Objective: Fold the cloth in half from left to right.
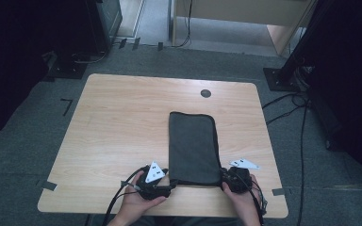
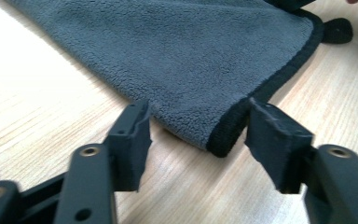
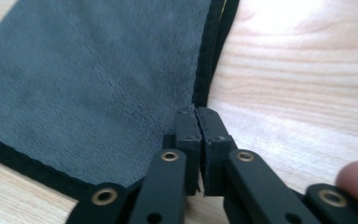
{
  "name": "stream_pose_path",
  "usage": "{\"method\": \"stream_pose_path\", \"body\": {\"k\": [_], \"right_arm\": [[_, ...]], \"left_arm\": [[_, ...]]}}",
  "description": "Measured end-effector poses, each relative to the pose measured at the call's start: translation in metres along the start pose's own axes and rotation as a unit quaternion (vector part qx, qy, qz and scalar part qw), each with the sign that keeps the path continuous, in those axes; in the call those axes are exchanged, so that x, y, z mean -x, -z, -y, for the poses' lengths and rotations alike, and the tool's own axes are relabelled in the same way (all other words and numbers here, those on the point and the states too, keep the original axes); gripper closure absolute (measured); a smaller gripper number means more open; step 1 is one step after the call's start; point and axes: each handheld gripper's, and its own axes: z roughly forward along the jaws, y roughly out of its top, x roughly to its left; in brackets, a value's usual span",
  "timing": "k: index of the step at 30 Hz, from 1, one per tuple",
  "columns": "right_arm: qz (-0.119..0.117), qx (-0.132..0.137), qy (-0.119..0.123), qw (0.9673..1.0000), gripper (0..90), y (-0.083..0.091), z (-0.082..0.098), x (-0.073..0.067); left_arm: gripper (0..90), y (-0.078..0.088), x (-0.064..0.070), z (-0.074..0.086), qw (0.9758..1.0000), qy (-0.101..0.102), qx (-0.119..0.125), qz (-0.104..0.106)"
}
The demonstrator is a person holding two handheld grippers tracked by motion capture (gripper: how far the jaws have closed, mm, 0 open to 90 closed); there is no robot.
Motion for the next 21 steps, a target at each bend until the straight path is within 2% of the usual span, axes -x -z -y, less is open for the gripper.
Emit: {"method": "stream_pose_path", "body": {"k": [1,2,4,5,7,8,12,13,14,15,16,17,18,19,20,21], "right_arm": [[0.0,0.0,0.0,1.0,79.5,0.0,0.0,0.0],[-0.001,0.006,-0.009,0.9999,74.1,0.002,-0.001,0.002],[0.001,0.012,-0.012,0.9999,73.0,0.004,-0.001,0.002],[-0.001,0.016,-0.012,0.9998,73.0,0.006,-0.001,0.001],[0.0,0.012,-0.004,0.9999,73.2,0.005,0.0,0.0],[-0.002,0.0,0.001,1.0,73.0,0.002,0.005,-0.002],[0.005,-0.001,0.002,1.0,69.7,0.003,0.008,0.0],[0.007,-0.001,0.003,1.0,68.0,0.003,0.008,0.001],[0.01,-0.004,0.004,0.9999,65.9,0.004,0.008,0.001],[0.015,-0.006,0.011,0.9998,62.4,0.005,0.006,0.002],[0.015,-0.004,0.009,0.9998,60.4,0.007,0.005,0.003],[0.015,-0.004,0.009,0.9998,60.4,0.007,0.005,0.003],[0.013,0.015,0.004,0.9998,56.2,0.012,0.0,0.004],[0.013,0.015,0.004,0.9998,56.2,0.012,0.0,0.004],[0.016,0.028,0.007,0.9994,53.8,0.015,-0.004,0.003],[0.012,0.054,0.011,0.9984,47.8,0.019,-0.014,-0.001]], "left_arm": [[44.7,0.0,0.001,0.0,1.0,-0.004,-0.001,0.002],[52.5,0.0,0.002,0.001,0.9999,-0.01,-0.003,0.004],[53.9,-0.001,0.004,0.001,0.9997,-0.021,-0.015,-0.003],[63.3,-0.002,0.006,0.001,0.9994,-0.028,-0.019,-0.009],[66.1,-0.002,0.009,0.001,0.9987,-0.042,-0.024,-0.015],[73.2,-0.002,0.01,0.002,0.9984,-0.049,-0.024,-0.016],[79.7,0.001,0.015,0.004,0.9949,-0.089,-0.041,-0.022],[79.7,0.004,0.016,0.006,0.9936,-0.103,-0.044,-0.017],[79.0,0.006,0.015,0.007,0.9928,-0.11,-0.049,-0.002],[66.3,0.008,0.013,0.007,0.9932,-0.106,-0.046,0.014],[56.1,0.011,0.009,0.008,0.9945,-0.091,-0.032,0.04],[56.1,0.014,0.004,0.008,0.9958,-0.068,-0.018,0.059],[44.0,0.016,-0.001,0.006,0.9967,-0.041,-0.004,0.069],[44.0,0.018,-0.007,0.003,0.9967,-0.01,0.011,0.08],[42.1,0.018,-0.011,0.0,0.996,0.018,0.024,0.084],[41.2,0.016,-0.013,-0.003,0.9965,0.037,0.025,0.071]]}}
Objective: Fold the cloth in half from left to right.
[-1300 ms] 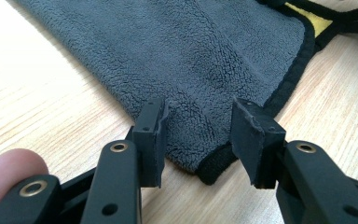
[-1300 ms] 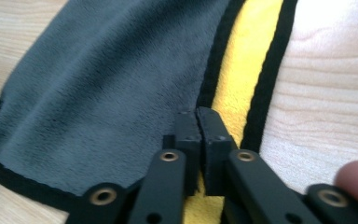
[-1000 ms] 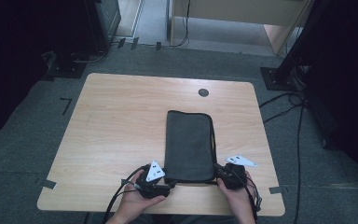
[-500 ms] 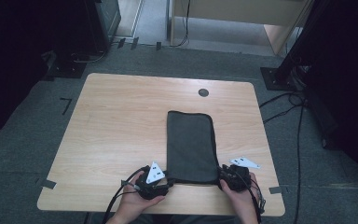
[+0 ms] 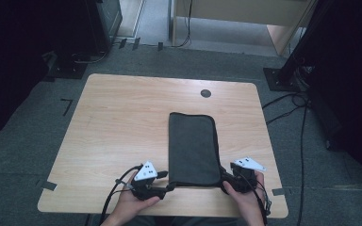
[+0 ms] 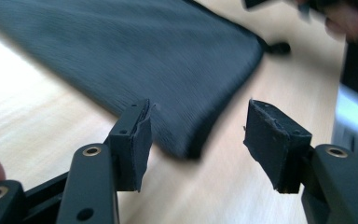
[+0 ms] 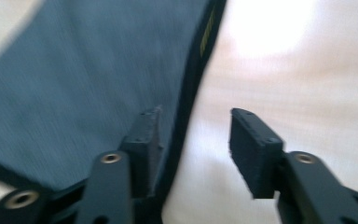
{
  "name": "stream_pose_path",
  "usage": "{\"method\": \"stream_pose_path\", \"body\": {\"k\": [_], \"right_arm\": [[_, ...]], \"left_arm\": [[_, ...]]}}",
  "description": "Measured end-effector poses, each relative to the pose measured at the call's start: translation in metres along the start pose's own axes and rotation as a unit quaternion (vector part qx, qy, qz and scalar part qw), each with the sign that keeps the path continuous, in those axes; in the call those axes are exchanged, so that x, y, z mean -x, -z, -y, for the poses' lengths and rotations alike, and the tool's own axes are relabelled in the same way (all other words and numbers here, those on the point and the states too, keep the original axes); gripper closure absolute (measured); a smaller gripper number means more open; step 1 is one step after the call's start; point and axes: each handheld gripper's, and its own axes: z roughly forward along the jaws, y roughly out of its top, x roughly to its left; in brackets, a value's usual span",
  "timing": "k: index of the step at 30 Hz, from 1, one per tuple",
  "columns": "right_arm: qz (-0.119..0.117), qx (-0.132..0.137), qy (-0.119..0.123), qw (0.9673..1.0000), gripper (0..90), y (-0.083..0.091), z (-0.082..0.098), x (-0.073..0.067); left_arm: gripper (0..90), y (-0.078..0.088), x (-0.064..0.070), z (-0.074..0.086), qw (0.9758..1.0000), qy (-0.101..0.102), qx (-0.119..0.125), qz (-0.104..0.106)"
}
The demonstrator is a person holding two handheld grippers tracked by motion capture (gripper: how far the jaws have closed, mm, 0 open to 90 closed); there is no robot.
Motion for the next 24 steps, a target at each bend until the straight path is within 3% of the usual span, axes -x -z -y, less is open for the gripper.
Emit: {"method": "stream_pose_path", "body": {"k": [1,2,4,5,7,9,10,11,12,13,14,17,21,24], "right_arm": [[-0.006,0.009,0.003,0.9999,45.4,-0.001,-0.006,-0.004],[-0.006,0.009,0.003,0.9999,45.4,-0.001,-0.006,-0.004],[-0.011,0.019,0.031,0.9993,41.1,-0.006,-0.02,-0.015],[-0.003,0.04,0.066,0.997,40.1,-0.016,-0.037,-0.025],[-0.001,0.049,0.075,0.996,39.3,-0.024,-0.046,-0.028],[0.006,0.049,0.059,0.997,41.3,-0.051,-0.066,-0.023],[0.006,0.047,0.025,0.9986,46.1,-0.084,-0.079,-0.01],[0.006,0.047,0.025,0.9986,46.1,-0.084,-0.079,-0.01],[0.006,0.04,0.011,0.9991,49.3,-0.096,-0.082,-0.006],[0.004,0.033,-0.021,0.9992,51.9,-0.127,-0.085,0.006],[0.004,0.033,-0.021,0.9992,51.9,-0.127,-0.085,0.006],[0.01,0.02,-0.024,0.9995,49.9,-0.148,-0.082,0.008],[0.046,0.011,0.015,0.9988,49.2,-0.151,-0.083,-0.003],[0.047,0.012,0.009,0.9988,49.6,-0.152,-0.083,-0.005]], "left_arm": [[40.5,-0.008,0.0,-0.003,0.999,0.013,-0.013,-0.041],[40.5,-0.008,0.0,-0.003,0.999,0.013,-0.013,-0.041],[40.7,-0.019,0.003,-0.002,0.9956,0.012,-0.048,-0.079],[40.2,-0.022,0.007,0.0,0.9943,-0.002,-0.057,-0.09],[40.2,-0.022,0.014,0.001,0.9915,-0.031,-0.064,-0.109],[40.1,-0.022,0.016,0.003,0.9911,-0.029,-0.062,-0.114],[39.8,-0.022,0.015,0.003,0.9918,-0.021,-0.06,-0.111],[39.4,-0.022,0.015,0.003,0.9918,-0.021,-0.06,-0.111],[39.4,-0.022,0.014,0.003,0.9918,-0.021,-0.059,-0.112],[39.3,-0.022,0.015,0.004,0.9914,-0.024,-0.058,-0.115],[39.3,-0.022,0.015,0.004,0.9914,-0.024,-0.058,-0.115],[39.3,-0.021,0.016,0.004,0.9906,-0.028,-0.059,-0.121],[39.5,-0.019,0.014,0.004,0.9899,-0.029,-0.067,-0.122],[39.5,-0.015,0.011,0.005,0.9891,-0.026,-0.069,-0.128]]}}
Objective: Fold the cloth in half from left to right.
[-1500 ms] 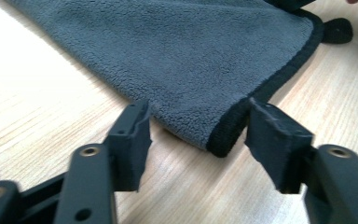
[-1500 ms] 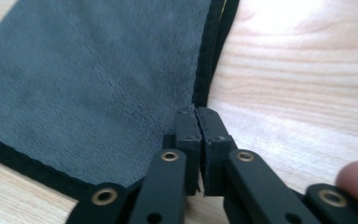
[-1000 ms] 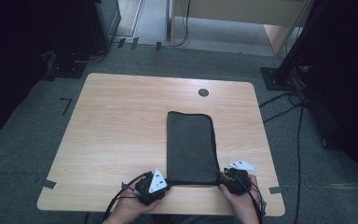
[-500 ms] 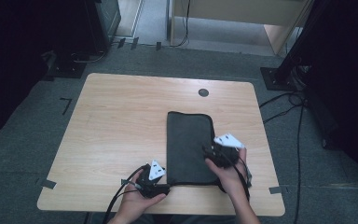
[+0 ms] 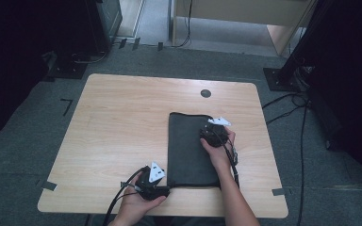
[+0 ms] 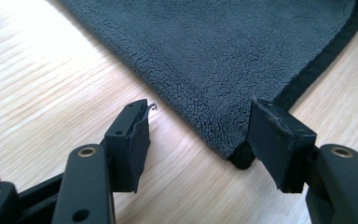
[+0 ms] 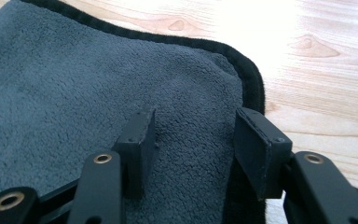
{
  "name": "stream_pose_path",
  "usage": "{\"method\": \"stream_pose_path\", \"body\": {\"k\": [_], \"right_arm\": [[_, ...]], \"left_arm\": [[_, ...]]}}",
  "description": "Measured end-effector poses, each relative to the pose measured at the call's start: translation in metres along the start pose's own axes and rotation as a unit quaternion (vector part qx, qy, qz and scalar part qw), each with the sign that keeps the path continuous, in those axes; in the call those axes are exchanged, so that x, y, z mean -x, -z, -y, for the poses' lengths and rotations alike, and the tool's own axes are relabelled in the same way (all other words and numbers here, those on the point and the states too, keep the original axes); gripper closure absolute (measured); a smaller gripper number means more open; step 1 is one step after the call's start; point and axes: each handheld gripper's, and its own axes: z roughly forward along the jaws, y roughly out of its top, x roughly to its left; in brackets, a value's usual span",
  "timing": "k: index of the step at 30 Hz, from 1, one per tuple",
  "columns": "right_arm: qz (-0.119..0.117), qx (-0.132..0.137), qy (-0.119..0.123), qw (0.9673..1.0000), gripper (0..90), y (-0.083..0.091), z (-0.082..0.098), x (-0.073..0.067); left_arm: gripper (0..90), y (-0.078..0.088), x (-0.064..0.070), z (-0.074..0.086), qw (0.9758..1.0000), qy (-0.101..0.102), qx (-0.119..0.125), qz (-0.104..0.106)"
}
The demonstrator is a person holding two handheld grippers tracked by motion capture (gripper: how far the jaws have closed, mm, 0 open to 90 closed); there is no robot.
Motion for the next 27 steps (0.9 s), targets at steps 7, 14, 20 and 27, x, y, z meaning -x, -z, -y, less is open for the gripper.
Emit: {"method": "stream_pose_path", "body": {"k": [7,14,20,27], "right_arm": [[0.009,0.001,-0.003,1.0,50.5,-0.015,-0.012,-0.028],[0.011,0.003,0.012,0.9999,51.8,-0.031,-0.025,-0.075],[-0.015,0.01,0.01,0.9998,50.1,-0.029,-0.022,-0.067],[-0.012,0.036,-0.037,0.9986,45.4,-0.02,-0.037,-0.023]], "left_arm": [[39.4,0.015,-0.026,0.01,0.9997,0.017,-0.006,-0.018],[39.4,0.037,-0.056,0.029,0.998,0.048,-0.001,-0.04],[39.0,0.037,-0.056,0.03,0.9978,0.053,0.001,-0.04],[28.8,0.048,-0.094,0.022,0.9946,0.103,0.012,-0.001]]}}
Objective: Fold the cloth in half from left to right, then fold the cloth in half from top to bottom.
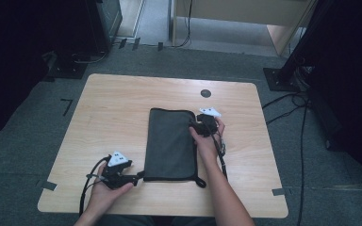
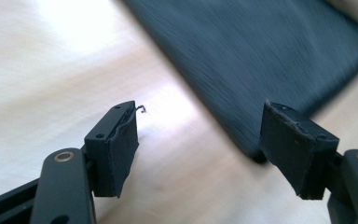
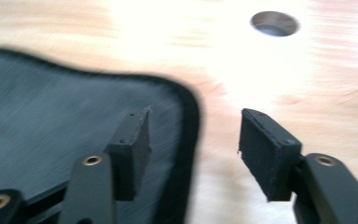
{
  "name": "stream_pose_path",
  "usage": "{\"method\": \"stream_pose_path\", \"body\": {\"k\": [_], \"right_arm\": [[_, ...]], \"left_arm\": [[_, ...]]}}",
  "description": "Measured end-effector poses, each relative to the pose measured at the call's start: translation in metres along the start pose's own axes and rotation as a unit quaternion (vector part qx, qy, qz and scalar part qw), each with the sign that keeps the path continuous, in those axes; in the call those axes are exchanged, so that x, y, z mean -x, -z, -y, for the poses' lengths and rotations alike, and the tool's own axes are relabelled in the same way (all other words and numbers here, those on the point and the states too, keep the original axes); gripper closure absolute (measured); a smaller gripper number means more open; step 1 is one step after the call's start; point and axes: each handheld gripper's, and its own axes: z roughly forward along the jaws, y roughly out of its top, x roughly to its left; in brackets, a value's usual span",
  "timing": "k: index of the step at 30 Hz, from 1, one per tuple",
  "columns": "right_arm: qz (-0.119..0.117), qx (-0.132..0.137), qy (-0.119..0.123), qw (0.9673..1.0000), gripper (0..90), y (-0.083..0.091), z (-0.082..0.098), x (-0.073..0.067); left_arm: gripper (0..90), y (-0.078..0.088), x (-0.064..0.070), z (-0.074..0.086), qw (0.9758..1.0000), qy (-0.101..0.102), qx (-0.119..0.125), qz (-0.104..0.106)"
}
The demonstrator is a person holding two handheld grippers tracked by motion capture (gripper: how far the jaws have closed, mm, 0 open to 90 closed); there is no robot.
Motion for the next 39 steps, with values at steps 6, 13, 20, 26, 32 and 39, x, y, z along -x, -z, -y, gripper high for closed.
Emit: {"method": "stream_pose_path", "body": {"k": [6,13,20,26,32,39], "right_arm": [[-0.028,-0.016,-0.024,0.9992,57.9,-0.016,-0.014,0.025],[-0.079,-0.055,-0.011,0.9953,53.7,-0.037,-0.017,0.02],[-0.098,-0.048,0.007,0.994,55.5,-0.043,-0.017,0.021],[-0.086,-0.057,0.032,0.9941,76.5,-0.042,-0.016,0.01],[-0.069,-0.067,0.041,0.9945,83.6,-0.041,-0.018,0.003],[-0.063,-0.066,0.056,0.9943,86.1,-0.038,-0.017,0.001]], "left_arm": [[31.6,-0.007,-0.032,-0.038,0.9978,0.031,0.034,-0.048],[33.0,-0.05,-0.052,-0.09,0.9937,0.038,0.038,-0.098],[34.1,-0.088,-0.065,-0.128,0.9915,0.049,0.012,-0.12],[38.0,-0.116,-0.061,-0.153,0.9873,0.025,-0.001,-0.157],[46.1,-0.144,-0.065,-0.17,0.9849,0.036,-0.032,-0.167],[76.8,-0.147,-0.07,-0.169,0.9893,0.051,-0.045,-0.129]]}}
